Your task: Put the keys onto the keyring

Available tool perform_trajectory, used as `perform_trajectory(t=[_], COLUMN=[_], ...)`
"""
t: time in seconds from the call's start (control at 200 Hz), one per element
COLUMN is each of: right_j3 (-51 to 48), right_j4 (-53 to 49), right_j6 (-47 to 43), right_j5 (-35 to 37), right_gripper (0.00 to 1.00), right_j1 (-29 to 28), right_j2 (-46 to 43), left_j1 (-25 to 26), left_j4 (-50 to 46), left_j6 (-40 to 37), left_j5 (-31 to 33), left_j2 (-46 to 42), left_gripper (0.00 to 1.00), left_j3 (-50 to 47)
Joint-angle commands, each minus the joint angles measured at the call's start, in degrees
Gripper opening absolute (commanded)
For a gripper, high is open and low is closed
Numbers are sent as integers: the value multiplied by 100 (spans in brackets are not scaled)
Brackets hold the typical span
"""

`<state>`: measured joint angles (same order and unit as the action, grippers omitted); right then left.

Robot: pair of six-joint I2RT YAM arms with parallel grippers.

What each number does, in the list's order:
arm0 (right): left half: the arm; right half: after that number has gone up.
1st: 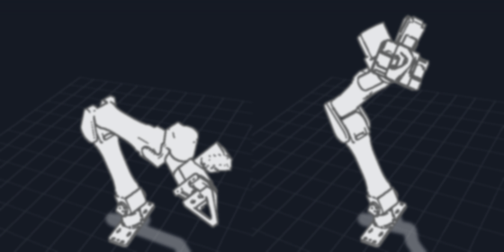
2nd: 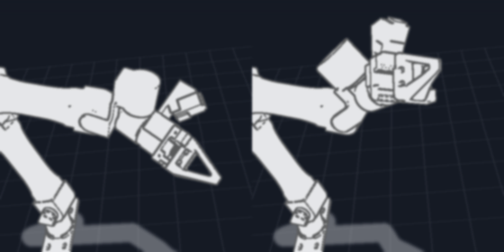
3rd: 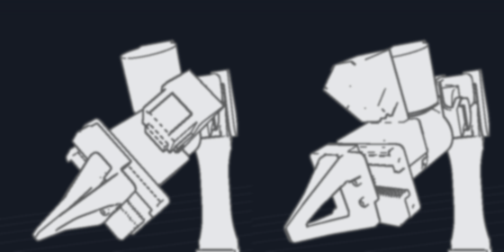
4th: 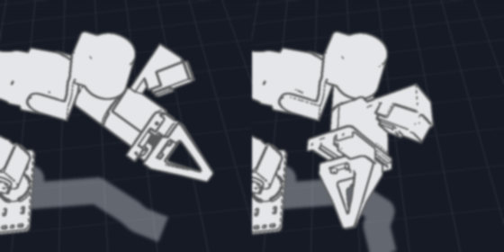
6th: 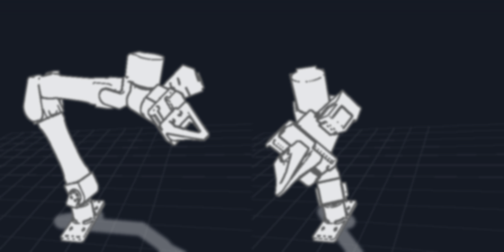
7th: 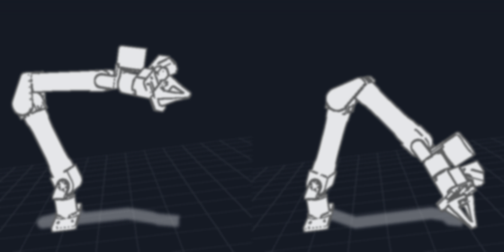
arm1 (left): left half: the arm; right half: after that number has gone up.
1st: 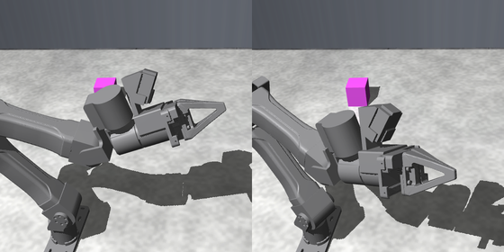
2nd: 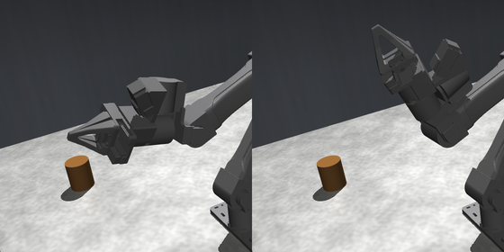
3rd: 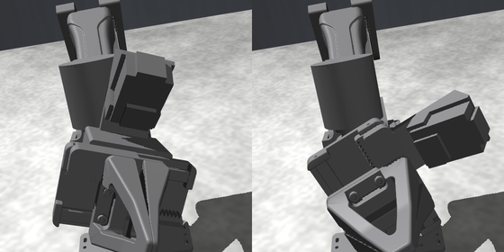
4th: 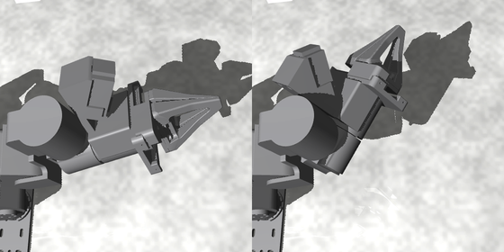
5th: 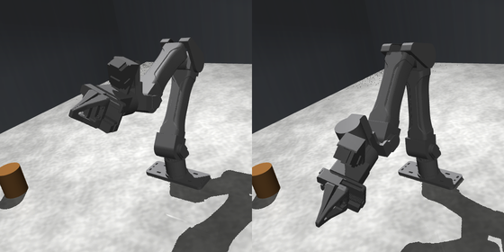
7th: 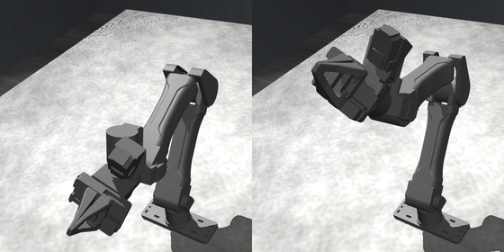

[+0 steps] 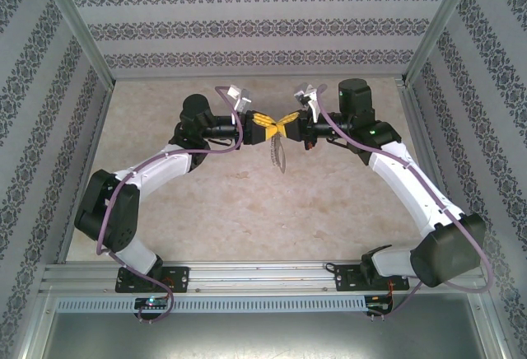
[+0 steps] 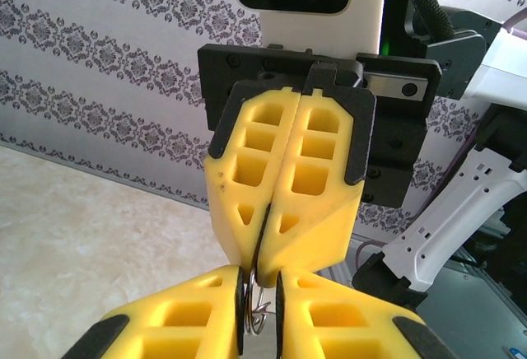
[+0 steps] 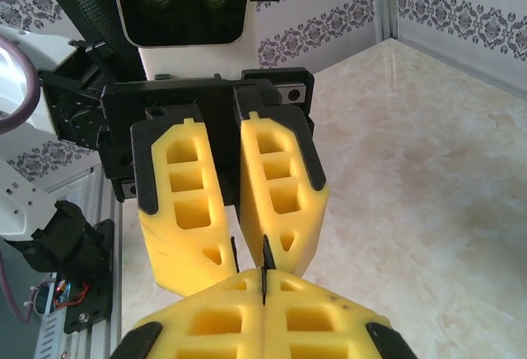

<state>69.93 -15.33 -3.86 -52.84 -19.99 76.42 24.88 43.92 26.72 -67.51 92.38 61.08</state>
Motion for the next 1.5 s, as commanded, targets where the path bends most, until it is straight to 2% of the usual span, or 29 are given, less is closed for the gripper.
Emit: perform_trajectory(t=[0.0,0.19,0.3,0.545,0.6,0.724,0.804,1.014,1.089,1.289,1.494], right_j3=[-91,-129,-138,-168,-254,-716,-1045,-2217,-2701,-3671,-3999], right_j4=[304,424,495,683,895,1674,2003,2647,3019,3846,4022], right_j6=[121,185,226,395,611,1219,1490,1826,1942,1904,1621], right_j5=[-126,-115,-104,-28,86,183,391,1934,2211,2746,3388], right_gripper=[0,0,0,0,22,39,42,51,52,55,62], right_j1=[29,32,38,57,135,438,566,563,514,-6,-752], right_j2=[-143,-122,-110,-117,-174,-591,-920,-1699,-1857,-2118,-2147], left_j1=[95,173,199,201,202,201,201,202,200,201,202], left_j4=[526,564,612,765,720,348,176,-91,-151,-704,-897], left_j6=[182,218,237,256,172,-213,-394,-580,-606,-863,-962], left_j5=[-148,-260,-325,-161,-21,210,265,225,168,92,124], left_j2=[47,48,52,24,-36,-263,-398,-575,-600,-672,-736], left_gripper=[16,8,0,0,0,0,0,0,0,0,0], left_j3=[5,-7,-8,-48,-84,-121,-131,-69,-35,93,94])
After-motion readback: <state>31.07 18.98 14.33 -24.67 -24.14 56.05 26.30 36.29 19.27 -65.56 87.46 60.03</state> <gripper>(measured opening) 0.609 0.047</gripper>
